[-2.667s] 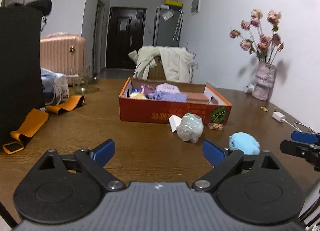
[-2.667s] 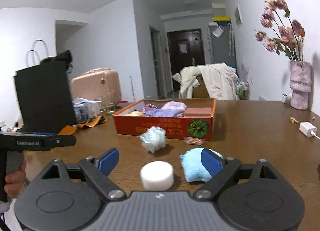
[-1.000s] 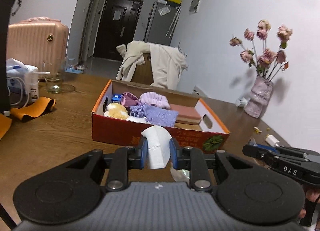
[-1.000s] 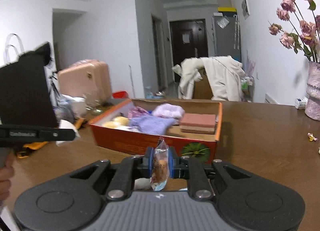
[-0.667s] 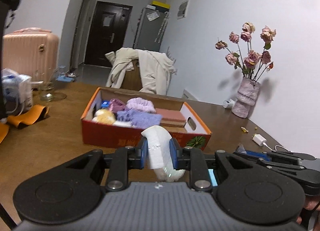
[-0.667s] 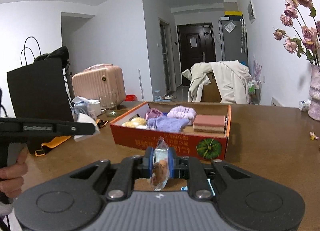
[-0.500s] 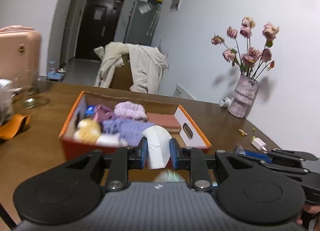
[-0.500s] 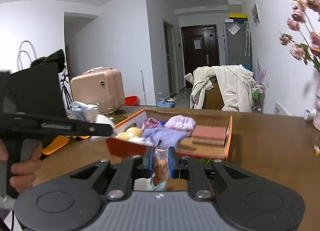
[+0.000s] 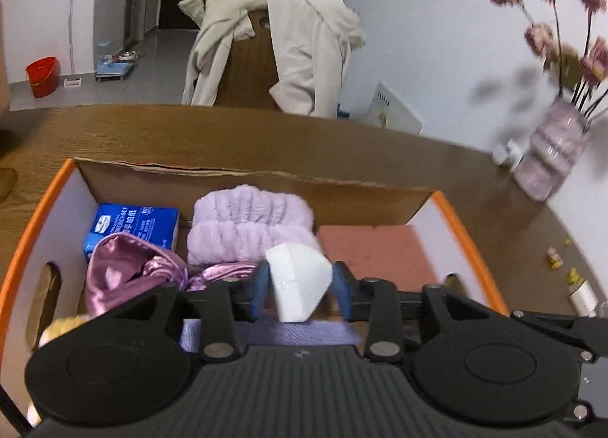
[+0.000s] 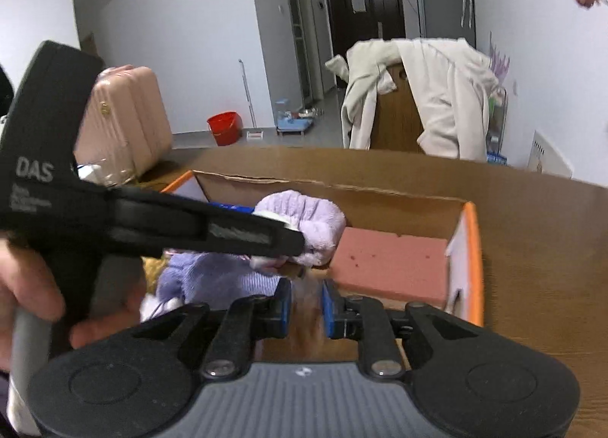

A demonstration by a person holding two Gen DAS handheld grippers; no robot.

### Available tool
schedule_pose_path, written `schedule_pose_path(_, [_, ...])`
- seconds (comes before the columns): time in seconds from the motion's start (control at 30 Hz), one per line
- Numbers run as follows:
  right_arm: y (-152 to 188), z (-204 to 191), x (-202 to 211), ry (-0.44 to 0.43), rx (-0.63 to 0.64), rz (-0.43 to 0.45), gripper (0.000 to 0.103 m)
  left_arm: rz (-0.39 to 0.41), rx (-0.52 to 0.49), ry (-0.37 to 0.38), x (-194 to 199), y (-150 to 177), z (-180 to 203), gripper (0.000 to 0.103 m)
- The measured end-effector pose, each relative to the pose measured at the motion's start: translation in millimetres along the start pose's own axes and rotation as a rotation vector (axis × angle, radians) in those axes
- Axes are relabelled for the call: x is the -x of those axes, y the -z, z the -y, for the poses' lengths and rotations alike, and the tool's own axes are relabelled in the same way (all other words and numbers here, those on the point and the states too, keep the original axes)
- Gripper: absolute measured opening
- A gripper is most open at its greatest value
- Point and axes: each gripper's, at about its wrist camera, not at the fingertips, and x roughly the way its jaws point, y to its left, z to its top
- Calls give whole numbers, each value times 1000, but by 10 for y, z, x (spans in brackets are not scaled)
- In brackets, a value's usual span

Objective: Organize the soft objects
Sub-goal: 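Carry the plastic bag with the left gripper into the box and release, then withdraw the left gripper from the box back toward the table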

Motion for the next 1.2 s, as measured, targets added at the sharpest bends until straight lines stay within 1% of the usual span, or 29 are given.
schedule_pose_path(0.03, [-9, -13, -45, -10, -1, -9, 20, 2, 3, -4, -22, 0, -22, 46])
schedule_pose_path(0.07, [-3, -31, -95, -26, 1, -13, 33, 5, 5, 1, -27, 5, -50, 53])
schedule_pose_path(0.1, [5, -27, -106, -33, -1, -11, 51, 5, 4, 7, -17, 1, -70, 56])
schedule_pose_path(0.13, [11, -26, -117, -34, -3, -8, 57, 10, 4, 8, 7, -1, -90, 58])
schedule_pose_path(0.17, [12, -23, -110, -29, -7, -3, 60, 19, 1, 6, 47, -3, -107, 58])
schedule_pose_path(0.23, [1, 0, -52, -14, -21, 11, 60, 38, -6, -6, 150, -18, -137, 61])
schedule_pose_path(0.33, [-39, 44, 150, 2, -30, 44, 60, 71, 5, -10, 393, -49, -187, 62])
schedule_pose_path(0.43, [-56, 34, 490, 19, -14, 87, 60, 115, -8, -6, 759, -46, -193, 64])
schedule_pose_path(0.5, [-18, 20, 785, 40, 3, 117, 62, 154, -40, -10, 1038, 13, -169, 66])
schedule_pose_path(0.57, [29, -7, 1070, 56, 15, 141, 64, 200, -90, -25, 1316, 124, -127, 72])
schedule_pose_path(0.63, [98, -34, 1349, 71, 25, 168, 69, 260, -138, -65, 1623, 299, -92, 74])
schedule_pose_path(0.67, [154, -50, 1494, 78, 26, 183, 73, 282, -154, -80, 1758, 394, -84, 76])
schedule_pose_path(0.73, [257, -82, 1738, 91, 26, 202, 73, 315, -164, -101, 1998, 580, -84, 79])
schedule_pose_path(0.8, [402, -146, 1973, 108, 36, 216, 73, 353, -170, -106, 2255, 810, -96, 81])
schedule_pose_path(0.83, [478, -184, 2076, 118, 41, 226, 74, 368, -175, -108, 2372, 926, -101, 84])
schedule_pose_path(0.97, [843, -371, 2434, 115, 58, 254, 75, 418, -190, -156, 2763, 1433, -99, 85])
schedule_pose_path(1.1, [1267, -607, 2766, 98, 65, 287, 75, 454, -147, -134, 3126, 1920, -121, 87])
schedule_pose_path(1.2, [1584, -790, 2945, 86, 67, 311, 77, 478, -127, -115, 3351, 2301, -102, 92])
